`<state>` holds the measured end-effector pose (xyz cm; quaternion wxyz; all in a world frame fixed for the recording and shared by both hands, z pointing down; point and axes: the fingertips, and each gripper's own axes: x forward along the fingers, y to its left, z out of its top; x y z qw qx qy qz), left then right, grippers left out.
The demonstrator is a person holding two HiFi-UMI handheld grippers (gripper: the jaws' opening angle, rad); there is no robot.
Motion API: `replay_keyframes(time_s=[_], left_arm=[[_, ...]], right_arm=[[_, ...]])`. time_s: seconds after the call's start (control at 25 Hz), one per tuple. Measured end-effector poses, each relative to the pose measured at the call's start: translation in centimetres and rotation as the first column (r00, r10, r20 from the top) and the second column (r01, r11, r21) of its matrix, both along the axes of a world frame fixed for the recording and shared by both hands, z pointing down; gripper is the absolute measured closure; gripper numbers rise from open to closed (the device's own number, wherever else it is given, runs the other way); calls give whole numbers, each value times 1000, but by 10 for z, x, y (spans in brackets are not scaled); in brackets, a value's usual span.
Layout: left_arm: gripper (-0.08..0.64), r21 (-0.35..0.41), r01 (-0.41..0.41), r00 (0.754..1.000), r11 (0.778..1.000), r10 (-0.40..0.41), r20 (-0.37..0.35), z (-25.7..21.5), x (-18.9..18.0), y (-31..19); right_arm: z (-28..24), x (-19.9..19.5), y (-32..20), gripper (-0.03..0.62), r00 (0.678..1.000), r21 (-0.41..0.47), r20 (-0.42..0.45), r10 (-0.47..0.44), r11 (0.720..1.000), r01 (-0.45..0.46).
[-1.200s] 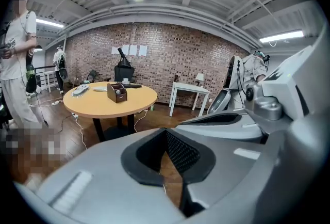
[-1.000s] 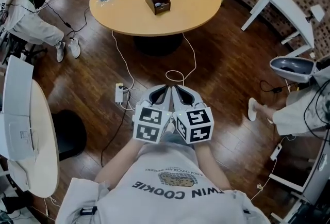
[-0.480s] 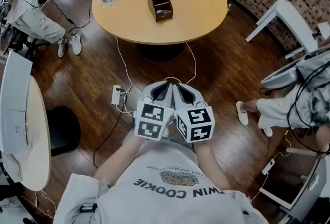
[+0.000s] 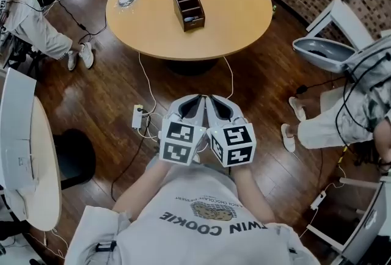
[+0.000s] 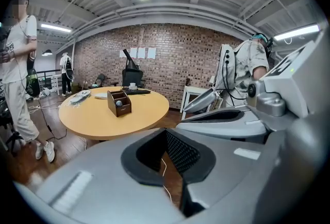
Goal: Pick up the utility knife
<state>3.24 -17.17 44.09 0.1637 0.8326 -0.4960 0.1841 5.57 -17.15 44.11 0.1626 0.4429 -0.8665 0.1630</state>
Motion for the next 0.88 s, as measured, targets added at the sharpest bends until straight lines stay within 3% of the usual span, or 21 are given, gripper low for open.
replay_keyframes(time_s=[0.6,0.88], left_arm=[[557,-26,-66,998,997,66,15,12,-23,-108],[557,5,-161,982,987,160,97,16,-42,-162]], right_arm=[[15,-24,-107,597,999,-35,-10,33,999,-33],[17,-42,-153,597,998,-46,-12,68,997,-68]])
